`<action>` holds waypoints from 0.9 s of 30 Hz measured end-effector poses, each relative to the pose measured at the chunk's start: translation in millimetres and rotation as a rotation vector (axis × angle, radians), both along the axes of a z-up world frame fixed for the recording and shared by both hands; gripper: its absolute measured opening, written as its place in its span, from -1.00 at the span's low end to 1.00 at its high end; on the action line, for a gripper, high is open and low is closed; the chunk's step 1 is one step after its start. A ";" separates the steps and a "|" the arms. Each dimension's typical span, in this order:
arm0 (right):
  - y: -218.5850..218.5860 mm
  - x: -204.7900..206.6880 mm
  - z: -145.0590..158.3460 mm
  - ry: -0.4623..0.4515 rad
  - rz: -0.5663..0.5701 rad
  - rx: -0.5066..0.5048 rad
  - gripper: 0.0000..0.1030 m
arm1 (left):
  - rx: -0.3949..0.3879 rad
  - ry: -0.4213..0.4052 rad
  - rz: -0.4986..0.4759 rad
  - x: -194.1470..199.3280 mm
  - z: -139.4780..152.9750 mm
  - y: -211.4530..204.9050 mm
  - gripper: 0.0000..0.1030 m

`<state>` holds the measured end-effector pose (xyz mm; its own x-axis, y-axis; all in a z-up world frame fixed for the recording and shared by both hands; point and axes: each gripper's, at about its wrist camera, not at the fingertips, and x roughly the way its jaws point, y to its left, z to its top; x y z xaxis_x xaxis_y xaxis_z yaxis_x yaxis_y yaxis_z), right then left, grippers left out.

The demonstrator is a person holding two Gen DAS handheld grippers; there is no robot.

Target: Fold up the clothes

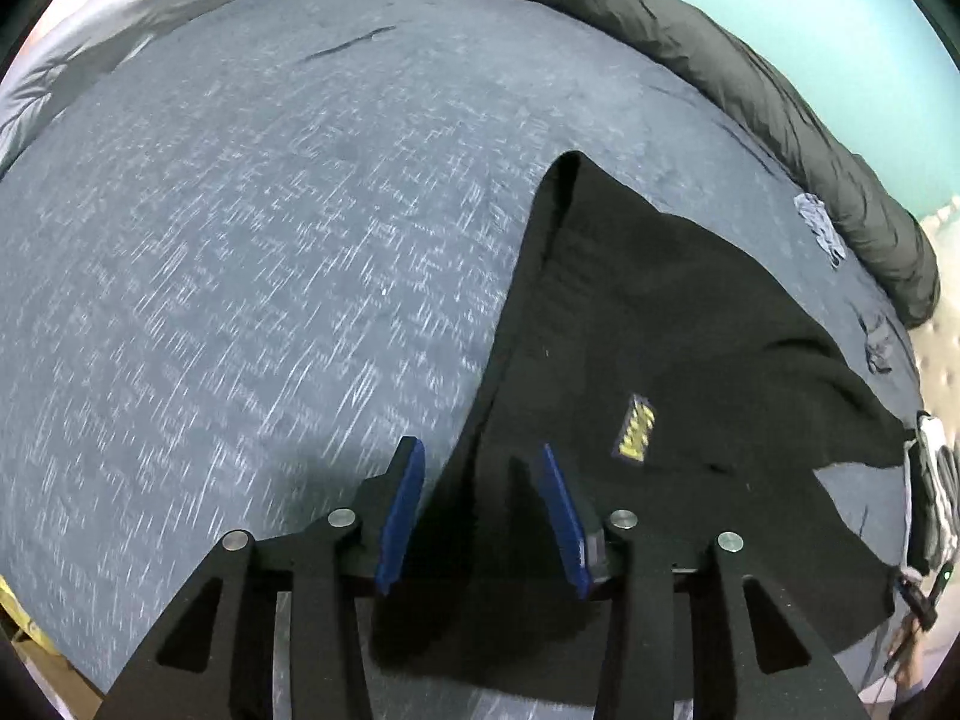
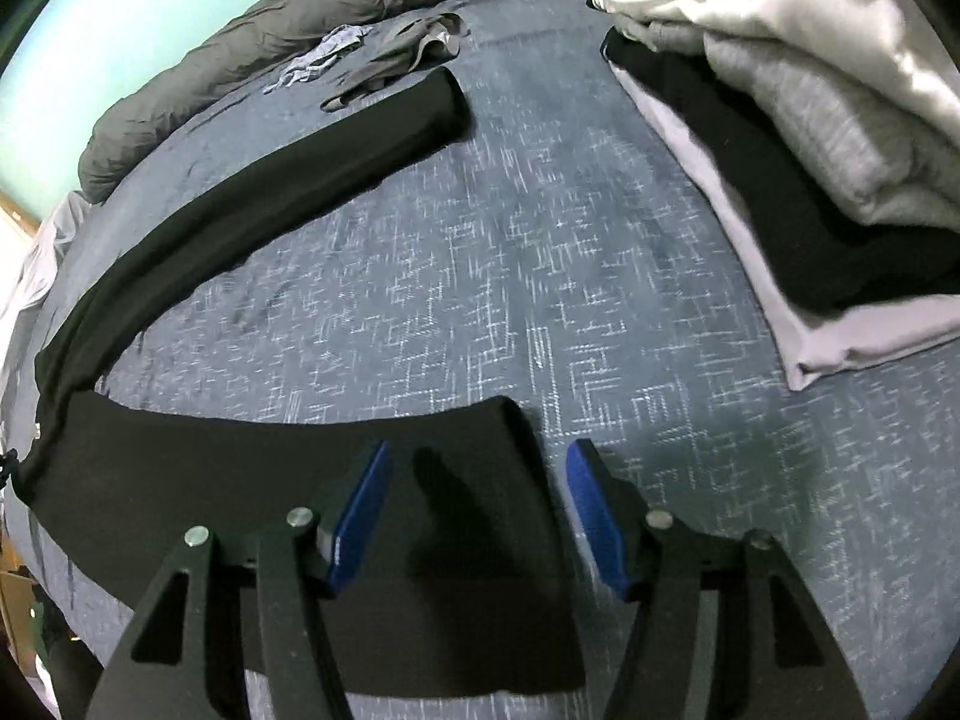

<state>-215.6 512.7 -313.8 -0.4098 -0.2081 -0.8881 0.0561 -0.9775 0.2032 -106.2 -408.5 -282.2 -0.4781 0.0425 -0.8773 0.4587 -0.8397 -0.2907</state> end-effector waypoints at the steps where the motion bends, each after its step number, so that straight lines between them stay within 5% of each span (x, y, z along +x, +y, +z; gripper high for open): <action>1: -0.6 -0.7 -2.0 -0.004 0.004 0.002 0.20 | -0.005 -0.003 -0.002 -4.4 -1.3 -0.5 -0.14; 4: -3.4 -3.1 -7.5 -0.010 0.023 0.010 0.17 | -0.008 -0.018 -0.017 -16.5 -7.3 -1.2 -0.13; 11: -2.8 -1.9 -10.4 0.025 0.039 0.014 -0.68 | 0.032 0.010 -0.042 -16.9 -4.0 2.9 -0.13; 16: -0.2 -0.4 -7.9 0.034 0.033 0.027 -0.72 | 0.062 0.030 -0.060 -17.1 -1.5 5.9 -0.77; 23: -2.6 1.1 -7.2 0.021 0.028 0.036 -0.72 | 0.103 0.058 -0.085 -17.4 2.0 10.0 -0.93; 27: -2.9 2.0 -7.1 0.017 0.018 0.030 -0.72 | 0.255 0.120 -0.106 -20.1 3.7 14.3 -0.93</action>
